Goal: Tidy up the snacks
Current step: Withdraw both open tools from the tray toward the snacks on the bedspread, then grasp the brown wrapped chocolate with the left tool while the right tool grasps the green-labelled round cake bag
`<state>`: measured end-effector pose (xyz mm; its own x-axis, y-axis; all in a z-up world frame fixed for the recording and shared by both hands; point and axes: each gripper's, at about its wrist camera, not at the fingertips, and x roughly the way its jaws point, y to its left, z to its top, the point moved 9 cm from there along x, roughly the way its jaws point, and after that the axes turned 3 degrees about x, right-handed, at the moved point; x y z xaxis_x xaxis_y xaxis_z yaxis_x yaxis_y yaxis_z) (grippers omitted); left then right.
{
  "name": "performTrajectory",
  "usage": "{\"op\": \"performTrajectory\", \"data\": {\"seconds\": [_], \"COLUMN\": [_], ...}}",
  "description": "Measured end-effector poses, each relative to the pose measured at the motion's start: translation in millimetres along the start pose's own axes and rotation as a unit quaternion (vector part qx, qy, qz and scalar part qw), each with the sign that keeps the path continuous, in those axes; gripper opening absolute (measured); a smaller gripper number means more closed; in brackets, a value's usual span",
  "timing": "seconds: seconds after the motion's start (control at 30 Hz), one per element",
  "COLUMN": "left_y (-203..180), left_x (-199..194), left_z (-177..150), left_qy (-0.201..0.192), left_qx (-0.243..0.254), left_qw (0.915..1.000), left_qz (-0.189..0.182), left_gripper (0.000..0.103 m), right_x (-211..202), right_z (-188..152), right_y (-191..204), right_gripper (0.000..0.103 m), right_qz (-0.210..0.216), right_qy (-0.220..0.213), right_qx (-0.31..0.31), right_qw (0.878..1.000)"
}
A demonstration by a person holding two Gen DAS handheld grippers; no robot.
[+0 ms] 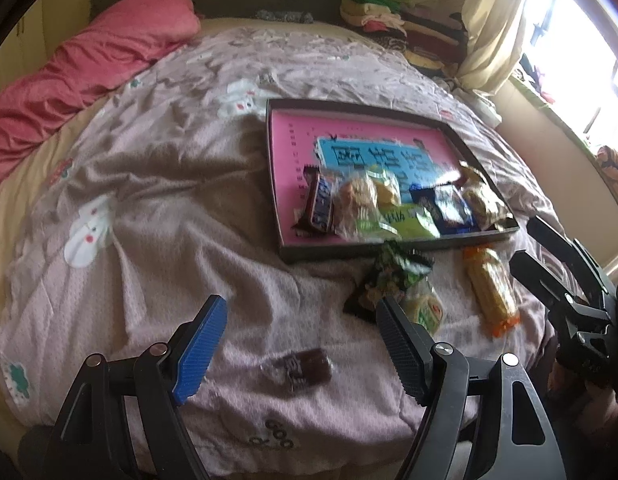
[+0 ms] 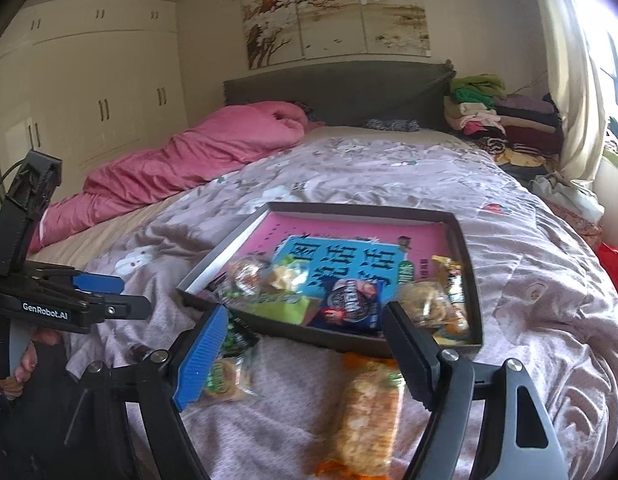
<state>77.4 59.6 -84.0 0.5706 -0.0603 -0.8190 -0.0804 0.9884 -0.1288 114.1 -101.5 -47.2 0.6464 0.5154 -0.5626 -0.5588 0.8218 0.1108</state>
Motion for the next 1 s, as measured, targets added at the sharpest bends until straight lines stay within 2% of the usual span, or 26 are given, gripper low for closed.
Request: {"op": "performTrajectory", "data": {"seconds": [0.27, 0.5, 0.6, 0.67, 0.8, 1.0], "left_y": [-8.1, -11.1, -12.9, -13.8, -14.6, -11.6], "left_x": [9.7, 21.4, 22.7, 23.9, 27.3, 33.4], "left_z": [-21.7, -34.7, -34.1, -33.9, -34.4, -40.0], "left_qy": [0.036, 0.058, 0.056, 0.055, 0.058, 0.075], "left_qx": [0.004, -0.003, -0.003, -0.003, 0.002, -0.002], "left_qw": [0.9993, 0.9982, 0.9982, 0.9982, 0.998, 0.9969], "left_qz": [-0.012, -0.016, -0.021, -0.023, -0.026, -0.026], "left_gripper": [0.078, 0.078, 0.07, 0.07, 0.057, 0.051], "right_x": [9.3, 18.3, 23.1, 26.7, 34.0, 46.1], "right_z": [-18.3, -33.2, -38.8, -43.0, -48.7, -56.8], "right_y": [32.6, 46.2, 46.6, 46.9, 47.9, 51.2], "right_gripper": [0.079, 0.079, 0.079, 0.079, 0.079, 0.075], "right_qz": [0.035, 0.044, 0.045, 0.044, 0.045, 0.049], "right_qy": [0.038, 0.064, 0.077, 0.085, 0.099, 0.117], "right_qx": [-0.039, -0.064, -0.066, -0.067, -0.066, -0.069], "right_qw": [0.998, 0.995, 0.994, 0.993, 0.992, 0.989]}}
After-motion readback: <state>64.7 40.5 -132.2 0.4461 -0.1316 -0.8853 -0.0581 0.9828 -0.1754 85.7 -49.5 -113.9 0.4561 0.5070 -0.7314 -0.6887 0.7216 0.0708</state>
